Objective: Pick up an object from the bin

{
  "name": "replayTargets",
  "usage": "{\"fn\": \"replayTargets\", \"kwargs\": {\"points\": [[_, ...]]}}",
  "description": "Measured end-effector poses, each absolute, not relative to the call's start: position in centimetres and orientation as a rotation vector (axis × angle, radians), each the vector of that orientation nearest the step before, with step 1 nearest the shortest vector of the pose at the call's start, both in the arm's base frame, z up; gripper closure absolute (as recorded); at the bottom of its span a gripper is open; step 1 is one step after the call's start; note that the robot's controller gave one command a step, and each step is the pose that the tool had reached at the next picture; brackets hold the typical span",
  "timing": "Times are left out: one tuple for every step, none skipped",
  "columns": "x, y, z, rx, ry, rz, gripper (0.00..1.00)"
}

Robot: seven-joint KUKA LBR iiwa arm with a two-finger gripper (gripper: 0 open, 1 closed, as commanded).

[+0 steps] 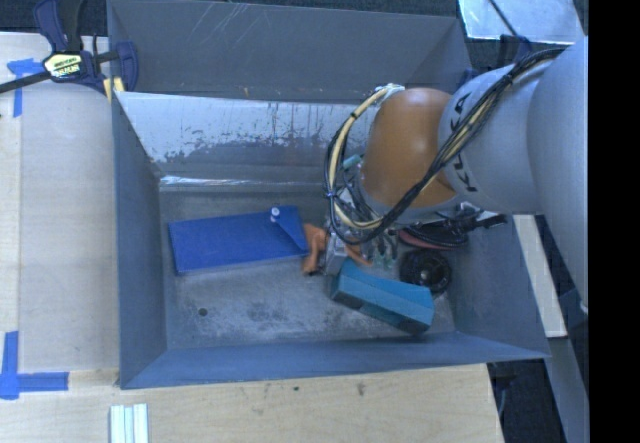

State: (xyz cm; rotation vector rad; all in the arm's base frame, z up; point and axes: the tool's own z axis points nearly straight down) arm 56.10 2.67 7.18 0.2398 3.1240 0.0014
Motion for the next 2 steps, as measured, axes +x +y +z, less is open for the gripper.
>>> {"fn": "replayTargets", "kwargs": {"points": [[56.1, 2.7, 7.2, 0.24, 3.124, 0.001, 1.0], [56.3, 3.7, 7.2, 0.221, 3.125, -0.001, 1.0]]}}
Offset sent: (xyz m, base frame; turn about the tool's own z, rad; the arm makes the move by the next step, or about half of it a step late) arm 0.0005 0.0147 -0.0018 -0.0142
